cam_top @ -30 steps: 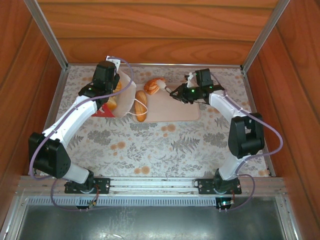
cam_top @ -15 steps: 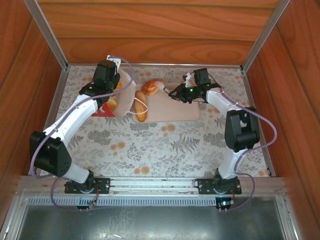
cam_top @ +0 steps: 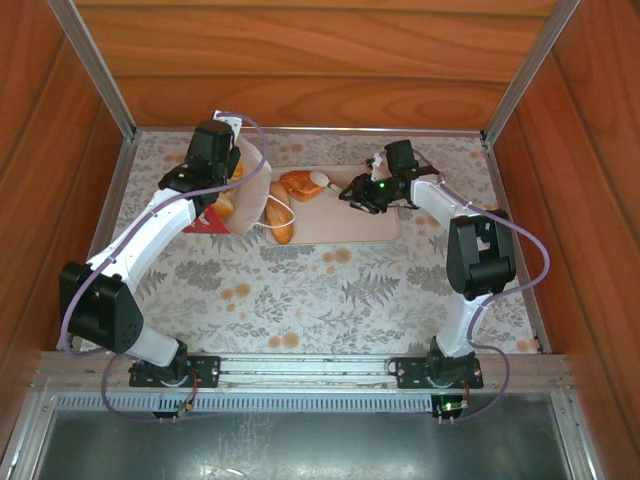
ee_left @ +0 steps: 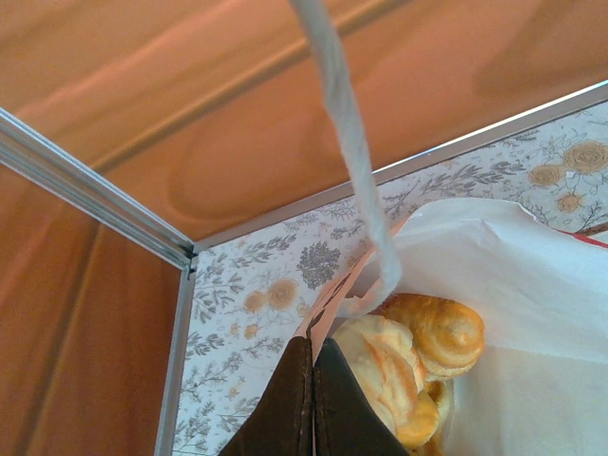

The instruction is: Take the fake bread out of the paper bag

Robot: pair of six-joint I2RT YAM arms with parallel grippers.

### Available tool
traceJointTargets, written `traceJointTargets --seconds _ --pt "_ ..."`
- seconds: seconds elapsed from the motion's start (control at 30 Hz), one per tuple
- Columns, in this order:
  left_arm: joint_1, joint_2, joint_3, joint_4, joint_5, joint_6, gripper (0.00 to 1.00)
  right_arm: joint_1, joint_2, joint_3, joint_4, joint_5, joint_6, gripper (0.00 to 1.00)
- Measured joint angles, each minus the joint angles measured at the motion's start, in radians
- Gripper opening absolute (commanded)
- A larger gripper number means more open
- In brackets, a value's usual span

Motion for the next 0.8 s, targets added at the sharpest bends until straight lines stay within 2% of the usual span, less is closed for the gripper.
traceJointTargets --seconds 0.4,0.8 --pt "0.000 0.000 0.000 0.000 0.000 0.000 0.00 0.000 -0.029 0.000 -0.042 0.048 0.001 0.51" --pt "0.000 0.000 0.000 -0.001 0.002 0.000 0.00 -0.001 -0.235 -0.066 -0.120 0.143 0.038 0.44"
